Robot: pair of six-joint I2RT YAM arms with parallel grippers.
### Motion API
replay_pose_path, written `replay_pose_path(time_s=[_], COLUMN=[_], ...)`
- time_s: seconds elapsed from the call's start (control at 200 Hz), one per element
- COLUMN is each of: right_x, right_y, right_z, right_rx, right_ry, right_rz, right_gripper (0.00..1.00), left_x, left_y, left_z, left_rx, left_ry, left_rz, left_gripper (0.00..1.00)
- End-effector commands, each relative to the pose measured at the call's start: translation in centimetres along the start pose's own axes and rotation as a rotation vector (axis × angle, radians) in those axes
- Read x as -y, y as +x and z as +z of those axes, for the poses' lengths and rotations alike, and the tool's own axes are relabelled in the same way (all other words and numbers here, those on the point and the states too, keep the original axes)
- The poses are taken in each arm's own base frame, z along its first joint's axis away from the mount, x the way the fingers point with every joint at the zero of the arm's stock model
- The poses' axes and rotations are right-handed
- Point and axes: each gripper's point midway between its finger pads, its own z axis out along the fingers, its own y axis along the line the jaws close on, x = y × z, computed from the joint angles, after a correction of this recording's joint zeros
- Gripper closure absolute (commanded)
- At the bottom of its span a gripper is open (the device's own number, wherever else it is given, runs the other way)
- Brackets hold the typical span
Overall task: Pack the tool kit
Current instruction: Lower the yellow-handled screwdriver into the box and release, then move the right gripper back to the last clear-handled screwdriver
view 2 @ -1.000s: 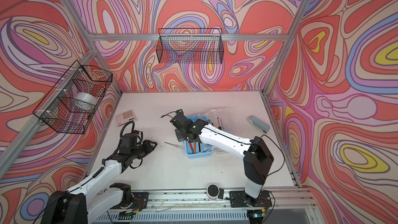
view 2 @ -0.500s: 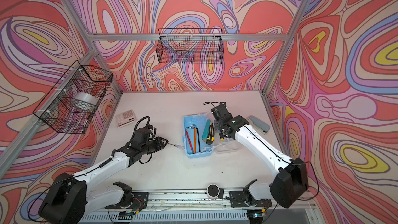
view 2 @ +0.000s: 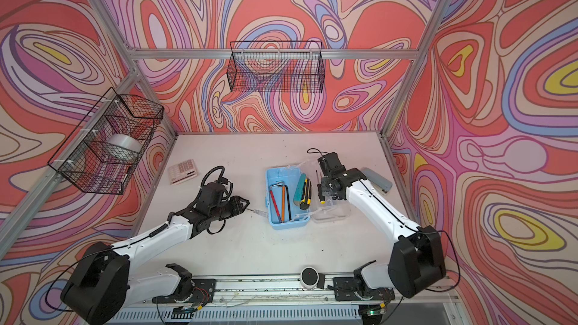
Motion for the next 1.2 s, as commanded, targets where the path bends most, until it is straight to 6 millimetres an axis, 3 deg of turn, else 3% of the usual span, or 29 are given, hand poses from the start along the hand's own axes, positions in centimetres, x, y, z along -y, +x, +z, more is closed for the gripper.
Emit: replay_pose_path(time_s=[0.0, 0.371, 0.536, 0.646, 0.761, 0.921, 1.067, 1.197], right_x=[0.4, 0.9, 1.0, 0.9, 0.9, 0.8, -1.0, -4.2], right_y=[-0.1, 0.6, 0.5, 0.2, -0.4, -1.4, -3.0, -4.0], right_z=[0.6, 0.7, 0.4, -0.1, -0.8, -2.5, -5.0, -6.7], right_rx=[-0.013, -0.045, -0.043, -0.036, -0.018, 0.012, 0.078, 0.124], right_ry=[0.020, 0.048, 0.049, 0.039, 0.026, -0.008, -0.140, -0.222], right_rz=[0.000, 0.004, 0.011, 0.016, 0.026, 0.036, 0.029, -0.028], right_gripper=[1.00, 1.00, 0.77, 0.68, 0.62, 0.62, 0.66, 0.66], left_x=[0.6, 0.5, 0.4, 0.3, 0.2, 0.2, 0.2, 0.1], left_y=[-0.8, -0.9, -0.8, -0.9, -0.9, -1.0, -1.1, -1.0], left_z=[0.2, 0.5, 0.5, 0.3, 0.2, 0.1, -0.3, -0.7], left_rx=[0.012, 0.011, 0.012, 0.019, 0.022, 0.027, 0.038, 0.041], left_ry=[-0.001, -0.006, -0.009, -0.012, -0.017, -0.020, -0.021, -0.023], left_rz=[0.022, 0.030, 0.027, 0.029, 0.030, 0.031, 0.040, 0.043], left_gripper=[0.65, 0.64, 0.64, 0.63, 0.63, 0.63, 0.63, 0.63])
